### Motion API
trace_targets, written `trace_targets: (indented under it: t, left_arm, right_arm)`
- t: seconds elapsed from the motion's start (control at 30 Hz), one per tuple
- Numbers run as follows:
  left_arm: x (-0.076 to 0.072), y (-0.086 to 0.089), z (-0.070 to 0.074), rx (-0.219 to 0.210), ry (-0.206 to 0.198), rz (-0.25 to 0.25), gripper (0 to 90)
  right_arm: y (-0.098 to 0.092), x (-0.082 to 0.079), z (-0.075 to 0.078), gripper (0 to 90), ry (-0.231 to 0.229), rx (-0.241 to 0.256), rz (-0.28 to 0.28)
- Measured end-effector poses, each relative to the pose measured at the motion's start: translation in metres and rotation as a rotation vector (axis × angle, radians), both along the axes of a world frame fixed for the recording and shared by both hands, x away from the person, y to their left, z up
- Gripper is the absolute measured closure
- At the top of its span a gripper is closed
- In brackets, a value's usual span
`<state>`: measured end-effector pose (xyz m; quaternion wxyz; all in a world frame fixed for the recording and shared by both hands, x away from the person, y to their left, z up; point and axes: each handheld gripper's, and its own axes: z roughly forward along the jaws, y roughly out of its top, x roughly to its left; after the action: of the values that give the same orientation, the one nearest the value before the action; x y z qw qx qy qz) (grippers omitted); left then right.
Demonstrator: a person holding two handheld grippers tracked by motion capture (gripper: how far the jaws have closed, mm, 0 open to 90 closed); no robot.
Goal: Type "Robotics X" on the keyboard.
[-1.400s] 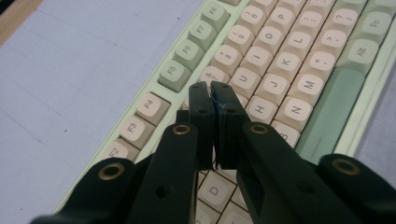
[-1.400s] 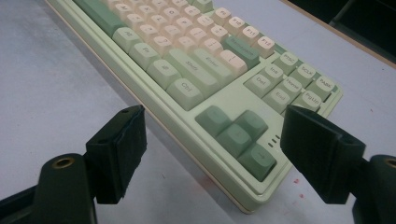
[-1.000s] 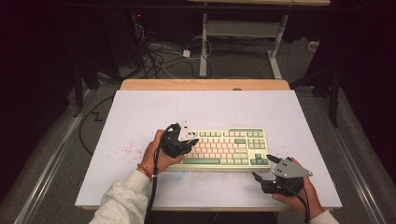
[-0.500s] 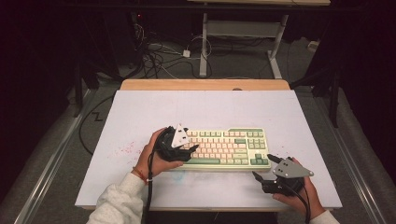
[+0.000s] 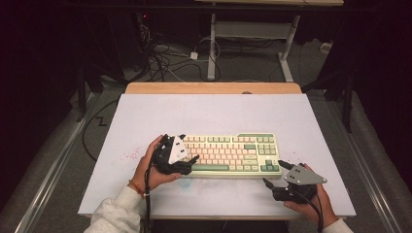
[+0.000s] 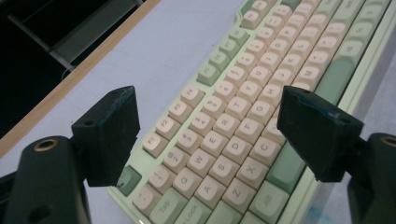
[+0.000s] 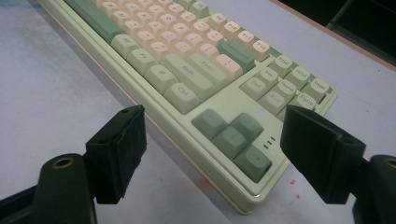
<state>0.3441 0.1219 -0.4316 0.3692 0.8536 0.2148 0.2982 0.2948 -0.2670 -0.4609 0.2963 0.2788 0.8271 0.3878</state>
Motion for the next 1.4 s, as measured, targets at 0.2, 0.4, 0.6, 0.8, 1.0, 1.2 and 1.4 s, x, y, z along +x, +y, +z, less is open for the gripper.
trace_targets:
  t: [0.2,0.4,0.6,0.8,1.0,1.2,1.4]
  left_arm:
    - [-0.007,0.010,-0.004,0.014,-0.012,0.012,19.4]
    - [-0.011,0.023,-0.008,-0.001,-0.023,0.048,19.3]
    - [-0.016,0.034,-0.013,-0.010,-0.002,0.058,18.7]
    - [-0.024,0.048,-0.019,-0.020,0.005,0.084,18.2]
    - [-0.031,0.063,-0.022,-0.036,0.024,0.103,18.2]
    - [-0.036,0.074,-0.031,-0.030,0.054,0.131,18.2]
    - [-0.041,0.079,-0.039,-0.019,0.088,0.145,18.3]
  right_arm:
    - [0.001,0.000,0.000,22.9,0.001,0.001,-0.002]
    - [0.001,0.000,-0.001,22.9,0.001,0.001,-0.002]
    - [0.001,0.001,-0.001,22.9,0.007,0.006,-0.004]
    - [0.001,0.005,0.001,23.9,0.026,0.037,-0.013]
    - [0.003,0.009,0.010,30.7,0.023,0.072,-0.013]
    - [0.013,0.018,0.019,37.5,0.027,0.098,0.036]
    - [0.025,0.030,0.023,46.6,0.045,0.104,0.061]
